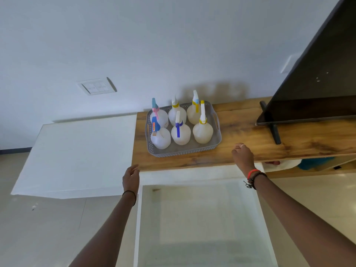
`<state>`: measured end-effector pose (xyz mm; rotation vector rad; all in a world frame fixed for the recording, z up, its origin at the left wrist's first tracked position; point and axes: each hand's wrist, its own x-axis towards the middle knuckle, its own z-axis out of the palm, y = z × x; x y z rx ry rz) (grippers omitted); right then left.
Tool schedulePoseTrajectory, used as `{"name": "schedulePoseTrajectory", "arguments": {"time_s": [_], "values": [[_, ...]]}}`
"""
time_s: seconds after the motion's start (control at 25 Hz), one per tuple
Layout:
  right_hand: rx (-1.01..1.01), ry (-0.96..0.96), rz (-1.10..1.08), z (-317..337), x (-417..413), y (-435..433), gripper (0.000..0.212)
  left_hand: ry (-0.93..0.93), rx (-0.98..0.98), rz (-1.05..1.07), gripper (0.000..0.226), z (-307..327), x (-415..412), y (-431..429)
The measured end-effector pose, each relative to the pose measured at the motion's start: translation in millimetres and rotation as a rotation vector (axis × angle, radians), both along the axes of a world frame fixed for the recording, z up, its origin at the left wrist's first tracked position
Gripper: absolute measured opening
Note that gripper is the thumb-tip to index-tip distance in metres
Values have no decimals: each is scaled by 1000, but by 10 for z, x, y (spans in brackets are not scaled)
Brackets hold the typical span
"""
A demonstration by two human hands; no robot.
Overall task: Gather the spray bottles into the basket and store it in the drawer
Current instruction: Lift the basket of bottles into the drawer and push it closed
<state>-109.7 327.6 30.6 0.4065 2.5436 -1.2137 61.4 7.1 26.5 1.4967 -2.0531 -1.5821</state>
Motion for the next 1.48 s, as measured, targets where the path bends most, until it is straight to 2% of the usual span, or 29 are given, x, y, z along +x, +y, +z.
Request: {"name": "schedulePoseTrajectory", "arguments": {"time_s": [0.24,0.48,0.56,0.64,0.72,0.88,1.24,1.48], "values": [[-41,-25,-37,-93,-694,-180,30,14,37,42,34,-180,-674,-265],[-225,-149,-136,-307,-1108,-382,31,4,84,61,36,-428,-1161,-464],[-275,-195,-135,-376,-1187,-442,32,5,213,16,40,-497,-1285,-516],[-300,-252,-111,-439,-1243,-509,23,30,383,-78,44,-538,-1392,-529],[-311,-300,-99,-485,-1272,-581,24,59,444,-138,46,-578,-1470,-525],[-216,-304,-76,-554,-1327,-681,45,82,416,-107,42,-665,-1565,-541],[-63,-238,29,-689,-1412,-690,31,93,369,-167,41,-758,-1673,-651],[-43,-220,1,-716,-1329,-691,38,140,341,-152,39,-737,-1592,-594]]}}
